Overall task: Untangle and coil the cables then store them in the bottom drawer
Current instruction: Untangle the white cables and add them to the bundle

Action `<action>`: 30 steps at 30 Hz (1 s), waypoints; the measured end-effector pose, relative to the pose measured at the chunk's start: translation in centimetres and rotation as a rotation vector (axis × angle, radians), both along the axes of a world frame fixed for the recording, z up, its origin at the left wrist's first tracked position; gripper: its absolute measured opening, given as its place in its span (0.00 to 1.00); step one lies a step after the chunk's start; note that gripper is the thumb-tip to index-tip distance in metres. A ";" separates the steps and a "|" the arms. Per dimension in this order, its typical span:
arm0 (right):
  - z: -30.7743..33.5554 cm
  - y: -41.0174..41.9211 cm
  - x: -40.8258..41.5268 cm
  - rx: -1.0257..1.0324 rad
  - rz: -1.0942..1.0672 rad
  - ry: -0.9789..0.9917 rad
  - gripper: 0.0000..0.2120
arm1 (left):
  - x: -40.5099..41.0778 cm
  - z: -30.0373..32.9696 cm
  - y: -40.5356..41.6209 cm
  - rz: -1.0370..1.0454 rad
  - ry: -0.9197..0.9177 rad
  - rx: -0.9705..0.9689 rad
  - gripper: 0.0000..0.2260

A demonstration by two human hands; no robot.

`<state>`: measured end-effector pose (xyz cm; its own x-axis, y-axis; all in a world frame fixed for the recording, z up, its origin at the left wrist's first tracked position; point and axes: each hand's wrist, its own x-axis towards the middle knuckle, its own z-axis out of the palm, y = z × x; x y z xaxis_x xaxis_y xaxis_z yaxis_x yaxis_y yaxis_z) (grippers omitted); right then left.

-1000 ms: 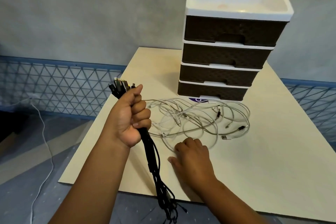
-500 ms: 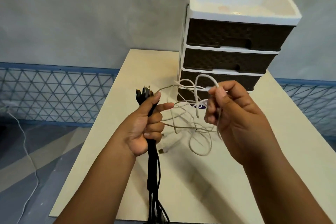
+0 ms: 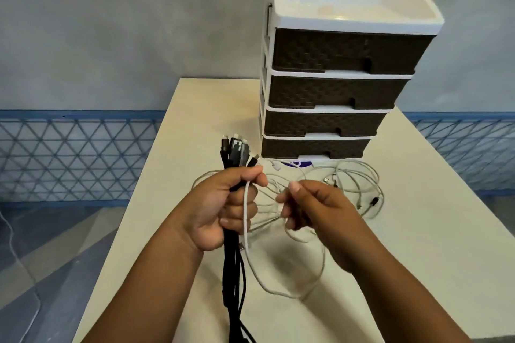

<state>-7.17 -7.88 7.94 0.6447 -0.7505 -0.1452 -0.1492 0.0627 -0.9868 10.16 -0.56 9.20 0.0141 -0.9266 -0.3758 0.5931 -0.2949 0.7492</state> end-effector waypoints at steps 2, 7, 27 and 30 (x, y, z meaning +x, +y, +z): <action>0.7 -0.4 1.1 0.055 -0.053 -0.024 0.17 | -0.2 0.3 0.2 -0.085 -0.028 -0.024 0.10; 3.0 -1.3 3.1 0.199 -0.051 -0.157 0.13 | -0.7 0.9 0.6 -0.199 -0.087 -0.083 0.10; 5.3 -0.1 -1.0 0.002 -0.015 0.033 0.14 | -1.5 -0.9 -1.8 0.293 -0.051 0.077 0.10; 5.2 0.9 -0.2 0.059 -0.186 -0.117 0.14 | -2.7 -0.4 -1.9 0.290 -0.026 0.070 0.17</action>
